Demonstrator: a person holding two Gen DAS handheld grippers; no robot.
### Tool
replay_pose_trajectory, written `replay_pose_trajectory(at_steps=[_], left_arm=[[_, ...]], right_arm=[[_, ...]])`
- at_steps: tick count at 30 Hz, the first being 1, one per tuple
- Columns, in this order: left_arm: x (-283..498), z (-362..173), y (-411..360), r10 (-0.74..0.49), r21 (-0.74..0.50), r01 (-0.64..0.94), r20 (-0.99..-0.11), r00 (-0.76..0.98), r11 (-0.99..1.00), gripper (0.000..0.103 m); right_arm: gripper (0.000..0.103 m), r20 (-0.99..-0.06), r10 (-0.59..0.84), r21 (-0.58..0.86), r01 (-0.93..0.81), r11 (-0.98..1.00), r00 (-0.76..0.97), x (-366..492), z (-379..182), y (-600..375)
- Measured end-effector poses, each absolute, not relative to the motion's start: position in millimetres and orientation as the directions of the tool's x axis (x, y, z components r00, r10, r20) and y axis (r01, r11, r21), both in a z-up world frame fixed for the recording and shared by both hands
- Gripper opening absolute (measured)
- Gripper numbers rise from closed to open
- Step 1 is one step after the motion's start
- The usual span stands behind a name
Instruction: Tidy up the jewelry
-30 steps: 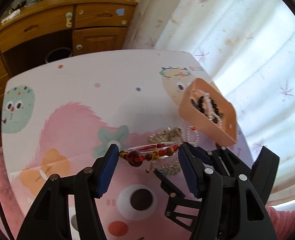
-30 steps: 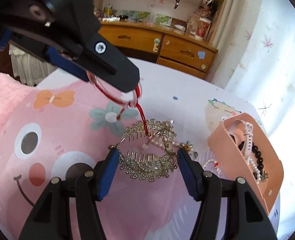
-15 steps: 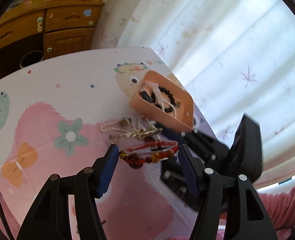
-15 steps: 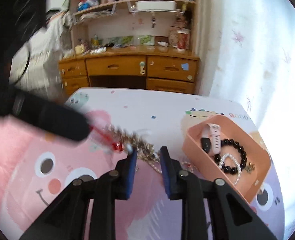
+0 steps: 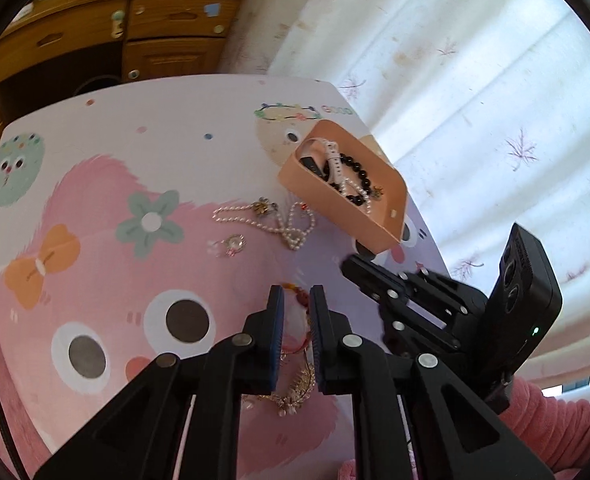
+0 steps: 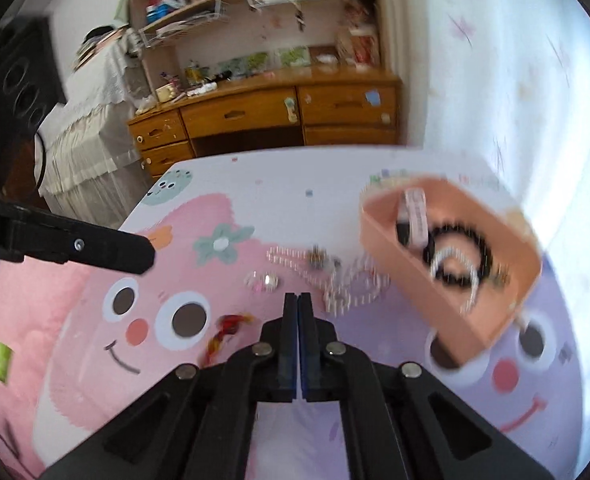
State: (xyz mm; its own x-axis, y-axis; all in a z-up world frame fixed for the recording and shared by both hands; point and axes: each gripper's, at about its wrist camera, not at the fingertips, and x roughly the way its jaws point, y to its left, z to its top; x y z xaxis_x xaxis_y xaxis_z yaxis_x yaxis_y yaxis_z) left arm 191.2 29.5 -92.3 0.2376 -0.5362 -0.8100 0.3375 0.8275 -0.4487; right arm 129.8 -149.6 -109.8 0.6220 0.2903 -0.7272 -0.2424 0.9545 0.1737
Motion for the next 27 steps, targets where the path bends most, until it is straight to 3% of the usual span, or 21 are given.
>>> replay_pose_trajectory(at_steps=[2,8,11,12,13,17,19,27], left_arm=[[188,-96,30,-0.524,-0.441,0.328,-0.820,0.231,0.835,0.009],[167,-123,21,-0.393,-0.321,0.339,-0.903,0.172,0.885,0.023],[152,-135,14,-0.348,-0.275,0.357,-0.925,0.156,0.893,0.046],[145,-140,12,-0.328,-0.255,0.361,-0.932,0.156,0.897,0.061],[142,-141,11,-0.318,-0.243,0.363,-0.935,0.160,0.900,0.068],[124,-152,4,-0.287,-0.219,0.345,-0.945,0.159,0.913,0.080],[115,-156,0,-0.271,-0.205,0.318,-0.946,0.180,0.926,0.089],[82,-164,-36,-0.157,-0.077,0.209,-0.903,0.400,0.975,0.094]], right_arm=[[0.000,-0.742,0.305,0.201,-0.237,0.951,0.597,126,-114,-154],[0.001,-0.774,0.364,0.260,-0.264,0.929,0.518,118,-125,-160],[0.003,-0.793,0.398,0.299,-0.275,0.914,0.461,120,-132,-159],[0.004,-0.800,0.409,0.315,-0.274,0.909,0.439,121,-134,-159],[0.010,-0.803,0.417,0.325,-0.275,0.905,0.425,123,-135,-159],[0.037,-0.809,0.446,0.342,-0.311,0.887,0.383,127,-136,-157],[0.038,-0.815,0.456,0.340,-0.341,0.876,0.357,131,-136,-156],[0.038,-0.842,0.478,0.335,-0.452,0.827,0.250,161,-145,-154]])
